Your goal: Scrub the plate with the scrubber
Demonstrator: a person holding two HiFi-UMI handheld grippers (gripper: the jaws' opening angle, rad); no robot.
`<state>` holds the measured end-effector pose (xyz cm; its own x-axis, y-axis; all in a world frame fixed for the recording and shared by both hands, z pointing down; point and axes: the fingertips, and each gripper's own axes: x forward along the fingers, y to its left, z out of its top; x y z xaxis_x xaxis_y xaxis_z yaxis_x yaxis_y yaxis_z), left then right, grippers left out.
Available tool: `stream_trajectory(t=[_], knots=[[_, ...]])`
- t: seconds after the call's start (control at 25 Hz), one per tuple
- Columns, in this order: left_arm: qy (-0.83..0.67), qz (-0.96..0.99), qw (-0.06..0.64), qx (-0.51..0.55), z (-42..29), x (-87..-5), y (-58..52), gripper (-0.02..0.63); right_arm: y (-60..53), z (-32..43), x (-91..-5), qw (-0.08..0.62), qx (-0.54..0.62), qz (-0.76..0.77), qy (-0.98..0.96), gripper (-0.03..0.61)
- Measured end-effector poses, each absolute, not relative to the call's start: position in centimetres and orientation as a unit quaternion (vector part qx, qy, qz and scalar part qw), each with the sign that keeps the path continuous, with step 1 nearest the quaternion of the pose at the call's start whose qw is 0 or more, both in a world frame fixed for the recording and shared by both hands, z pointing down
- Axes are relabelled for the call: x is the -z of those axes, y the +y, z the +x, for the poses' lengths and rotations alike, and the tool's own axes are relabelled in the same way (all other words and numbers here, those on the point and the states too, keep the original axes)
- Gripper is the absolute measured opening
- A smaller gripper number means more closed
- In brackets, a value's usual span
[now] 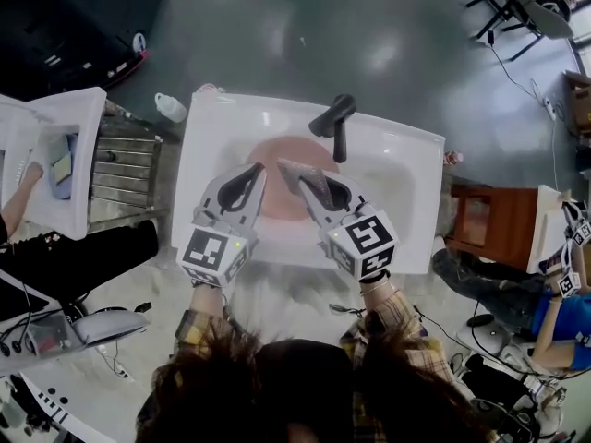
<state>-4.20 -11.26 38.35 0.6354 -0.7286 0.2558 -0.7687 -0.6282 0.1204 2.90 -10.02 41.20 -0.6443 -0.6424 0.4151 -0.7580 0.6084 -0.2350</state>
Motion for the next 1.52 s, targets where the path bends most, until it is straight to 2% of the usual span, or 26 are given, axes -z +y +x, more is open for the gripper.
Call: stream_trajectory(t=[0.32,0.68,0.72,0.8,0.84,1.0,1.52], knots=[[-0.42,0.884,0.16,-0.127,-4.8,-44.9,-12.5,0.021,-11.3,3.4,-44.7,0.126,-0.241,0.4,-0.876,0.086],[-0.434,0.867,0.18,-0.169,-6.4,-50.2,-14.1,0.023,-11.7,3.5,-47.8,0.122,-0.262,0.404,-0.868,0.086],[-0.434,0.865,0.186,-0.17,-6.6,-50.7,-14.3,0.028,-11.7,3.5,-48.0,0.122,-0.263,0.405,-0.867,0.086],[-0.433,0.862,0.201,-0.17,-6.8,-51.5,-14.9,0.101,-11.9,3.6,-48.5,0.123,-0.264,0.409,-0.865,0.086],[-0.433,0.861,0.205,-0.171,-6.9,-51.9,-15.1,0.115,-11.9,3.6,-48.7,0.124,-0.264,0.411,-0.864,0.086],[-0.426,0.858,0.209,-0.196,-7.2,-53.6,-16.0,0.13,-12.0,4.0,-49.1,0.124,-0.265,0.416,-0.861,0.086],[-0.403,0.834,0.28,-0.251,-7.2,-59.6,-15.3,0.152,-12.6,4.7,-49.6,0.119,-0.262,0.425,-0.858,0.086]])
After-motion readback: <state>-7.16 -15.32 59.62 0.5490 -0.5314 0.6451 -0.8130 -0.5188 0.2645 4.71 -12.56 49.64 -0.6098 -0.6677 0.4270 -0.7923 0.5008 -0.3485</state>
